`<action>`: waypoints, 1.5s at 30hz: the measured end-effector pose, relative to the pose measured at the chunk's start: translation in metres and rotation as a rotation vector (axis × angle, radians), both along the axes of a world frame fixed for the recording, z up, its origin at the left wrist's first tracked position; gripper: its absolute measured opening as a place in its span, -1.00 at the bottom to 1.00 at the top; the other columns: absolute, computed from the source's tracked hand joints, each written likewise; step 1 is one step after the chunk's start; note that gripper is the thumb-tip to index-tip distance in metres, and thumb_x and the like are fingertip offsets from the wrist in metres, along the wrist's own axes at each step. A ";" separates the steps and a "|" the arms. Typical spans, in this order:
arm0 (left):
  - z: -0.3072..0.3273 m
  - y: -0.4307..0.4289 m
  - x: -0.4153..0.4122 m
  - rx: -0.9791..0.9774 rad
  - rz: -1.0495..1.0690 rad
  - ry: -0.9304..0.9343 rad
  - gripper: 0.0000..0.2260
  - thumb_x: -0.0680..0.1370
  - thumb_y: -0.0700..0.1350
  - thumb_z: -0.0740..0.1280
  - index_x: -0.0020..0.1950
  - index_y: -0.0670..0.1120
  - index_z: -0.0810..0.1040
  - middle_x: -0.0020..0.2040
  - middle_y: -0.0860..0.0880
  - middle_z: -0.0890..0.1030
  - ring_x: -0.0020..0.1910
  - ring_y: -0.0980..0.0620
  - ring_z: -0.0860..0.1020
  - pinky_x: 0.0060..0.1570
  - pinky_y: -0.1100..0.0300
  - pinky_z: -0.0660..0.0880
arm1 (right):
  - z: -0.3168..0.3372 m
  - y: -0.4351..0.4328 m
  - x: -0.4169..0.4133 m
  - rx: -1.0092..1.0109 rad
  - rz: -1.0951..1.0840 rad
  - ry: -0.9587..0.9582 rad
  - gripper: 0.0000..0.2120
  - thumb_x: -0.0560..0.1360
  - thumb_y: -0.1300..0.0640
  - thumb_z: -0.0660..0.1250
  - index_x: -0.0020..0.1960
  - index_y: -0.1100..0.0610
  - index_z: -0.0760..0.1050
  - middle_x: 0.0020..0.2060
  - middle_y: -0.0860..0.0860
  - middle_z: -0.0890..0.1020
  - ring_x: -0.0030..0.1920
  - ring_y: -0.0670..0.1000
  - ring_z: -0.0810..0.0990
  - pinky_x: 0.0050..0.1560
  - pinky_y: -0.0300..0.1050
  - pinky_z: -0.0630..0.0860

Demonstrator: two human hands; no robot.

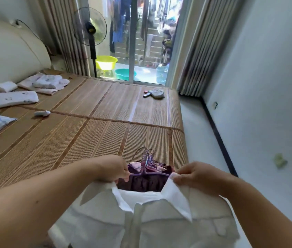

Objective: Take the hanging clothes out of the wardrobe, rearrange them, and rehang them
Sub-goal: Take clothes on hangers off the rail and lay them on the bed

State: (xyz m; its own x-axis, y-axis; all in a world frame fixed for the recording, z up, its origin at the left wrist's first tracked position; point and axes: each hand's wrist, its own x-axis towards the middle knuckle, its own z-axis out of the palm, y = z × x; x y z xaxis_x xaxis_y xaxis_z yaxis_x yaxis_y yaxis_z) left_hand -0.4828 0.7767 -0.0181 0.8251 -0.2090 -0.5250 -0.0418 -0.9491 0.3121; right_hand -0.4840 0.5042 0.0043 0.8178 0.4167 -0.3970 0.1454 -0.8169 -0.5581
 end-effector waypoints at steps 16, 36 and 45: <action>-0.133 -0.025 0.118 -0.125 0.151 0.063 -0.83 0.61 0.06 0.17 0.11 0.01 0.42 -0.13 -0.02 0.52 -0.23 0.08 0.43 -0.30 0.20 0.29 | -0.147 -0.039 0.131 -0.188 -0.082 -0.316 -0.71 0.54 -0.28 0.05 0.05 -0.16 0.43 -0.20 -0.10 0.58 -0.19 0.00 0.51 -0.22 -0.09 0.50; -0.327 -0.029 0.188 0.079 0.556 0.128 -0.47 0.49 0.08 0.26 0.45 0.21 0.22 0.49 -0.03 0.19 0.43 -0.12 0.22 0.37 -0.09 0.24 | -0.387 -0.025 0.275 -0.331 -0.112 0.131 -0.47 0.53 0.02 0.18 0.48 -0.04 0.17 0.32 0.08 0.39 0.27 0.14 0.41 0.23 0.03 0.41; -0.266 -0.021 0.168 0.056 0.611 0.061 -0.43 0.52 0.10 0.25 0.49 0.22 0.13 0.55 -0.01 0.00 0.49 -0.09 0.07 0.41 -0.07 0.14 | -0.328 0.029 0.257 -0.290 0.189 -0.082 -0.29 0.46 -0.13 0.29 0.51 -0.13 0.06 0.49 0.02 0.17 0.46 0.07 0.17 0.36 0.01 0.29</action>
